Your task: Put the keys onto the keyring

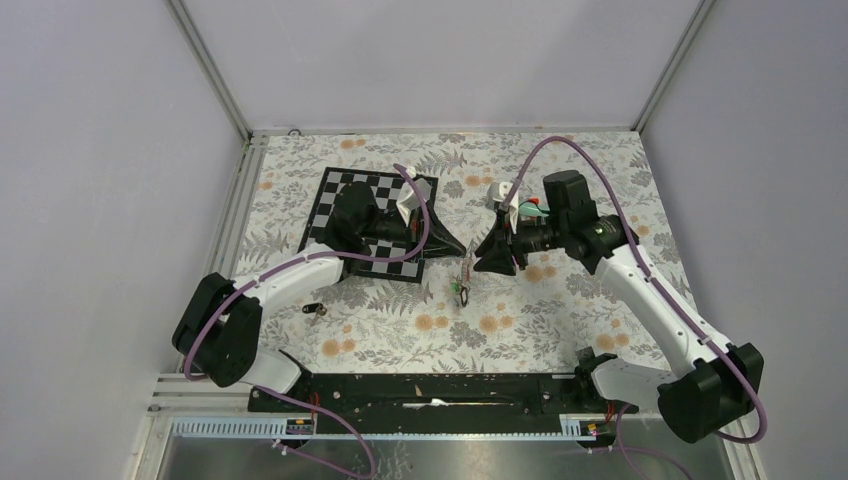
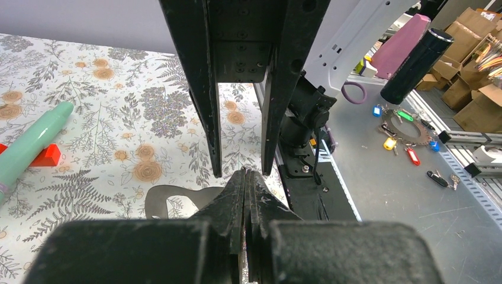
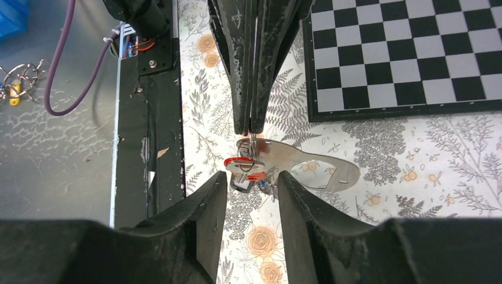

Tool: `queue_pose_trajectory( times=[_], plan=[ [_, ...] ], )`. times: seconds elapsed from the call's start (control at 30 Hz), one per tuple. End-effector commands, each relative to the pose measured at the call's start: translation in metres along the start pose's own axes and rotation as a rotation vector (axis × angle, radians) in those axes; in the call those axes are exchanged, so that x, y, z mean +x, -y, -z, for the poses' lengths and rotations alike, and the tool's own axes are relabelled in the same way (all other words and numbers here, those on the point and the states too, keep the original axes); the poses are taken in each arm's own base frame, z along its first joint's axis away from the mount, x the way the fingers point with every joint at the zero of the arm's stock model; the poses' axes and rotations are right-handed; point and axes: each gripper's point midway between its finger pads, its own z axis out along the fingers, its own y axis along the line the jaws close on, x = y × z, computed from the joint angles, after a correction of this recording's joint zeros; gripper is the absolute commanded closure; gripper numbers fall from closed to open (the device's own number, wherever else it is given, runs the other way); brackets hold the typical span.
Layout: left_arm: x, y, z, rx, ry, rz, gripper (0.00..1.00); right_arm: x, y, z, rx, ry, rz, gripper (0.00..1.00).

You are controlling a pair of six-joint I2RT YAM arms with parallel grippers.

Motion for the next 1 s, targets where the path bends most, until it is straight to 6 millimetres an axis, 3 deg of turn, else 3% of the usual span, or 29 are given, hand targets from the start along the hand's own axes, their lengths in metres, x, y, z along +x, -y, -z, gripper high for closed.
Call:
queue_pose_trajectory(
  times=[0.0, 0.73, 0.9, 0.97],
  plan=[
    [-0.017, 0.007, 0.002, 0.019, 0.041, -0.082, 1.0, -0.021, 0.002, 0.009, 0.024, 0.03, 0.096, 0.55],
    [-0.012, 0.004, 0.001, 0.019, 0.04, -0.06, 1.0, -0.036, 0.005, -0.002, -0.028, 0.085, 0.068, 0.6],
    [-0.011, 0.003, 0.0, 0.019, 0.039, -0.058, 1.0, -0.036, 0.005, -0.003, -0.034, 0.088, 0.061, 0.69],
    [-0.011, 0.002, 0.0, 0.017, 0.04, -0.057, 1.0, -0.036, 0.004, -0.004, -0.041, 0.092, 0.055, 0.8]
  ],
)
